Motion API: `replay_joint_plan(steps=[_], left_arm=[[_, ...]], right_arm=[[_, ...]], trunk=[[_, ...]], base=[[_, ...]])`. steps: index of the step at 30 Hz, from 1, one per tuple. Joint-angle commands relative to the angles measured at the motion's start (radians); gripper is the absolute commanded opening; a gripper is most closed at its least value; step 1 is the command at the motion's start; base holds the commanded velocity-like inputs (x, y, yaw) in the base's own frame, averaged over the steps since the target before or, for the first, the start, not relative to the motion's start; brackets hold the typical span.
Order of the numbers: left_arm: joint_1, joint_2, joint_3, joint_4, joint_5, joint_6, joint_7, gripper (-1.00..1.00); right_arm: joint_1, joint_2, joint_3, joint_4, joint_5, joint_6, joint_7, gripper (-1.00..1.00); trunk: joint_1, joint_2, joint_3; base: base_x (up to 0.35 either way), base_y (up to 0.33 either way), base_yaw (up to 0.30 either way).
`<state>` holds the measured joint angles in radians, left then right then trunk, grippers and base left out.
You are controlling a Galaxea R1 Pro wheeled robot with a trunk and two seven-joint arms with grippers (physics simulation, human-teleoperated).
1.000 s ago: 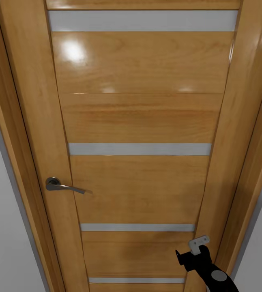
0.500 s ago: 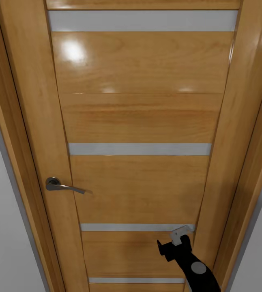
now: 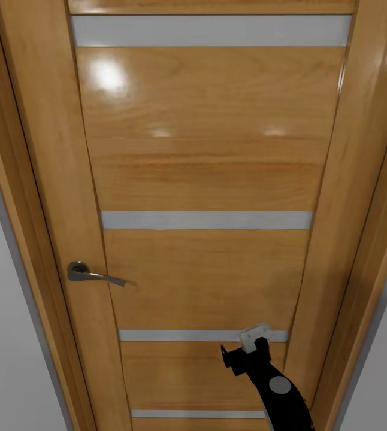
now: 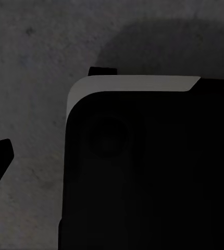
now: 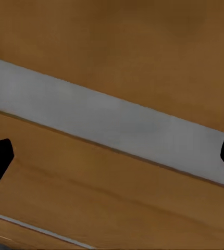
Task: Move the two storage containers from the living room to the garage. In the garage, place one container on the floor and stack the other container on top of it (either order is fine).
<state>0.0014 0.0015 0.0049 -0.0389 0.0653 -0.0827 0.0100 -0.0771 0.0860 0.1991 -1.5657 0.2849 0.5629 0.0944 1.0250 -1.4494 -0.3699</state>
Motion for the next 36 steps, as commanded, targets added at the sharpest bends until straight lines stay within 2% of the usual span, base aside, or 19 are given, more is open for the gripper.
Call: replay_joint_plan(steps=[1, 5, 6, 7, 9, 12, 14, 15, 18, 19, 23, 27, 33, 36], left_arm=[[0.000, 0.000, 0.000, -0.001, 0.007, -0.002, 0.001, 1.00], [0.000, 0.000, 0.000, -0.001, 0.007, -0.002, 0.001, 1.00], [0.000, 0.000, 0.000, -0.001, 0.007, -0.002, 0.001, 1.00], [0.000, 0.000, 0.000, -0.001, 0.007, -0.002, 0.001, 1.00], [0.000, 0.000, 0.000, -0.001, 0.007, -0.002, 0.001, 1.00], [0.000, -0.001, 0.000, -0.001, 0.007, -0.002, 0.001, 1.00], [0.000, -0.002, 0.000, -0.001, 0.007, -0.002, 0.001, 1.00], [0.000, -0.002, 0.000, -0.001, 0.006, -0.002, 0.001, 1.00], [0.000, -0.003, -0.001, -0.001, 0.005, -0.002, 0.001, 1.00], [0.000, -0.003, -0.001, -0.001, 0.003, -0.002, 0.001, 1.00], [0.000, -0.003, -0.002, -0.001, 0.001, -0.002, 0.001, 1.00], [0.000, -0.003, -0.002, -0.001, 0.001, -0.002, 0.001, 1.00], [0.000, -0.003, -0.002, -0.002, 0.001, -0.002, 0.001, 1.00], [0.000, -0.003, -0.002, -0.001, 0.001, -0.002, 0.001, 1.00]], right_arm=[[-0.009, 0.007, 0.010, -0.001, 0.011, 0.006, 0.009, 1.00], [-0.022, 0.026, 0.032, -0.001, 0.012, 0.006, 0.007, 1.00], [-0.026, 0.066, 0.038, -0.001, 0.017, 0.007, 0.004, 1.00], [-0.027, 0.079, 0.039, -0.001, 0.027, 0.007, 0.002, 1.00], [-0.033, 0.088, 0.040, 0.001, 0.054, 0.008, 0.003, 1.00], [-0.049, 0.088, 0.044, 0.002, 0.084, 0.008, 0.006, 1.00], [-0.060, 0.088, 0.061, 0.004, 0.096, 0.008, 0.007, 1.00], [-0.067, 0.088, 0.086, 0.005, 0.103, 0.009, 0.004, 1.00], [-0.076, 0.088, 0.120, 0.006, 0.110, 0.009, -0.003, 1.00], [-0.096, 0.088, 0.127, 0.010, 0.109, 0.011, -0.004, 1.00], [-0.139, 0.088, 0.135, 0.018, 0.107, 0.040, -0.006, 1.00], [-0.151, 0.088, 0.136, 0.022, 0.108, 0.070, -0.009, 1.00], [-0.153, 0.088, 0.139, 0.022, 0.112, 0.075, -0.010, 1.00], [-0.153, 0.088, 0.165, 0.021, 0.115, 0.075, -0.011, 1.00]], trunk=[[0.000, -0.001, -0.001], [0.000, -0.001, -0.001], [0.000, -0.001, -0.001], [0.000, -0.001, -0.001], [0.000, -0.001, -0.001], [0.000, -0.001, -0.001], [0.000, -0.001, -0.001], [0.000, -0.001, -0.001], [0.000, -0.001, -0.001], [0.000, -0.001, -0.001], [0.000, -0.001, -0.001], [0.000, -0.001, -0.001], [0.000, -0.001, -0.001], [0.000, -0.001, -0.001]], base=[[0.000, 0.000, 0.000], [0.000, 0.000, 0.000], [0.000, 0.000, 0.000], [0.000, 0.000, 0.000], [0.000, 0.000, 0.000], [0.000, 0.000, 0.000], [0.000, 0.000, 0.000], [0.000, 0.000, 0.000], [0.000, 0.000, 0.000], [0.000, 0.000, 0.000], [0.000, 0.000, 0.000], [0.000, 0.000, 0.000], [0.000, 0.000, 0.000], [0.000, 0.000, 0.000]])
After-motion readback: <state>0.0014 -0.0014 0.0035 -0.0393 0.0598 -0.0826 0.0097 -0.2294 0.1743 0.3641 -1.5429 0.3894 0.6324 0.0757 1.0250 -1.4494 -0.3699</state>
